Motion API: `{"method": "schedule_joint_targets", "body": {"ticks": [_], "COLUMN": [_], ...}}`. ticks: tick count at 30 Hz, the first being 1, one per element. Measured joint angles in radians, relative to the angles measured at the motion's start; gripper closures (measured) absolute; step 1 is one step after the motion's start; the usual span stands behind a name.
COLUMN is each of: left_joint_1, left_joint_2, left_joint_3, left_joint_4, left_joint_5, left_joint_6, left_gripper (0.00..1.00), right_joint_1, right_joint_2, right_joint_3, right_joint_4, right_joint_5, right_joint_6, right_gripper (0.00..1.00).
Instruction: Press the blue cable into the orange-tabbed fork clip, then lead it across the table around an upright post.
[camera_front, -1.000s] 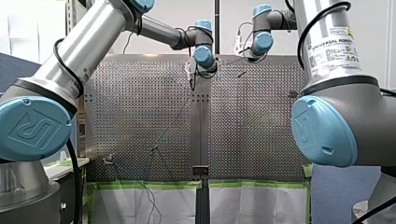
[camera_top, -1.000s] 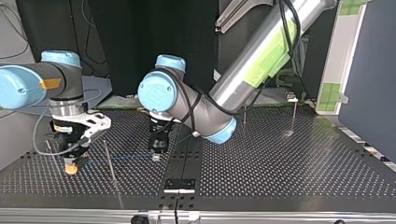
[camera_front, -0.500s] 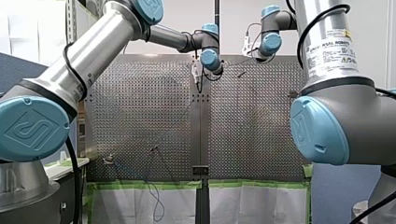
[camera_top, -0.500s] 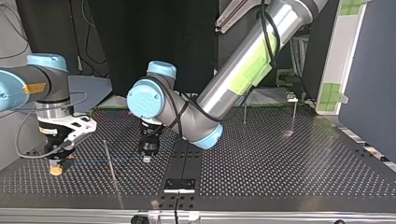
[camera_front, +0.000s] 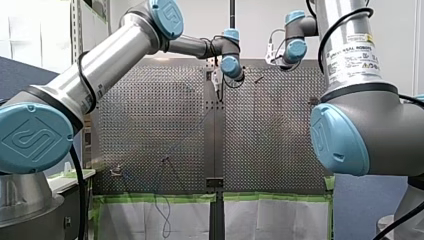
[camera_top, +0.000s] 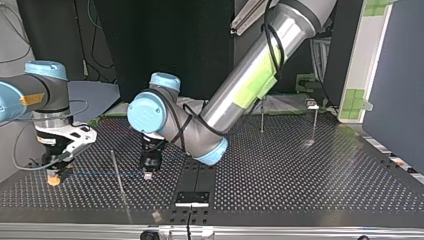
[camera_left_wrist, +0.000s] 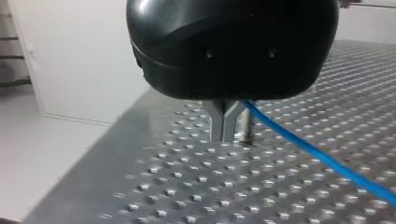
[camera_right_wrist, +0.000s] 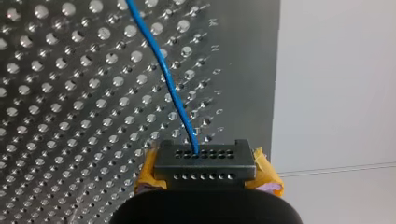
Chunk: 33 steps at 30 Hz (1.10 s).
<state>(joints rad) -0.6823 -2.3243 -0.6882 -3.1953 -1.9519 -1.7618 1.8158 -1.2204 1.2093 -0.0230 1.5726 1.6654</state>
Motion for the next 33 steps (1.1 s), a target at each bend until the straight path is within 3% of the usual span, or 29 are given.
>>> {"method": "schedule_joint_targets", "body": {"ticks": [7, 23, 33], "left_joint_1": [0.008, 0.013, 0.014], "left_joint_2": [0.0, -0.001, -0.031], "left_joint_3": [0.04, -0.08, -0.086], "left_joint_4": [0.033, 0.107, 0.11], "left_joint_5": [0.016, 0.031, 0.036], "left_joint_6": [-0.003, -0.004, -0.003], "left_gripper": [1.0, 1.0, 1.0], "right_joint_1": [-0.001, -0.015, -0.025], "right_joint_2": [0.014, 0.05, 0.085], "right_joint_3": [0.001, 0.006, 0.033], "right_joint_4": [0.0, -0.003, -0.015], "right_joint_5": [0.0, -0.001, -0.001], "right_joint_6": [-0.002, 0.003, 0.004], "right_gripper": [1.0, 1.0, 1.0]}}
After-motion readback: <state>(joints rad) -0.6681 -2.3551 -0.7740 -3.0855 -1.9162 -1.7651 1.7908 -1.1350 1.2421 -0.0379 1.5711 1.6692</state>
